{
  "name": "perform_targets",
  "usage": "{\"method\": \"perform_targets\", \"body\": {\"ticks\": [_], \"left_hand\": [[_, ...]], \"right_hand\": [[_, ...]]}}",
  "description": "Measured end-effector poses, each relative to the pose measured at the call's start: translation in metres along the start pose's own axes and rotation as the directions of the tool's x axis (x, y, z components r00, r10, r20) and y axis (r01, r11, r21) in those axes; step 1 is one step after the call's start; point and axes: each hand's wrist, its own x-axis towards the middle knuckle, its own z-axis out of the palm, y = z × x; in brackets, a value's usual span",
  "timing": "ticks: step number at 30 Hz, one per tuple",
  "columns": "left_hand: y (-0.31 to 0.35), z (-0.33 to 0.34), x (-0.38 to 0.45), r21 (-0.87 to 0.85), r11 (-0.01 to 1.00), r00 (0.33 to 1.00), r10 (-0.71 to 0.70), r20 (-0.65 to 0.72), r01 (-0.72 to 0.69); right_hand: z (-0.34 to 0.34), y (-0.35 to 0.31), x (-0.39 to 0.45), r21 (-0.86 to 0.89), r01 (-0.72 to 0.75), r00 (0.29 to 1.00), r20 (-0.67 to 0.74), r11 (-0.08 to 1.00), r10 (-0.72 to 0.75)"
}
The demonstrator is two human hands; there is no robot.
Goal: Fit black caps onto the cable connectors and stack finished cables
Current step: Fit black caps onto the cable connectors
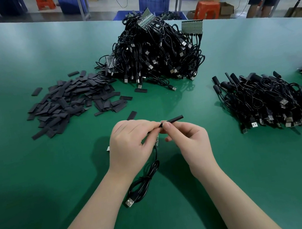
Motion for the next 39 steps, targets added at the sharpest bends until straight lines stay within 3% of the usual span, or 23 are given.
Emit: {"method": "perform_targets", "body": {"ticks": [7,25,32,39], "left_hand": [[-0.002,0.001,0.001,-0.04,0.999,1.0,0.027,0.007,-0.027],[0.001,0.001,0.0,-0.049,0.998,0.999,-0.028,0.037,0.03],[-0.001,-0.001,0.0,-0.035,0.998,0.999,-0.045,0.016,0.045],[0.0,0.0,-0.002,-0.048,0.998,0.999,-0.047,-0.021,0.045]], "right_hand": [[0.003,0.001,-0.002,0.074,0.007,1.0,-0.011,0.997,-0.006],[0.0,0.004,0.002,0.005,-0.029,0.996,0.087,1.0,0.028],[-0.01,-0.002,0.006,0.164,-0.001,0.997,-0.079,0.987,0.014],[-0.009,-0.001,0.005,0.141,-0.05,0.997,-0.053,0.989,0.058]]}}
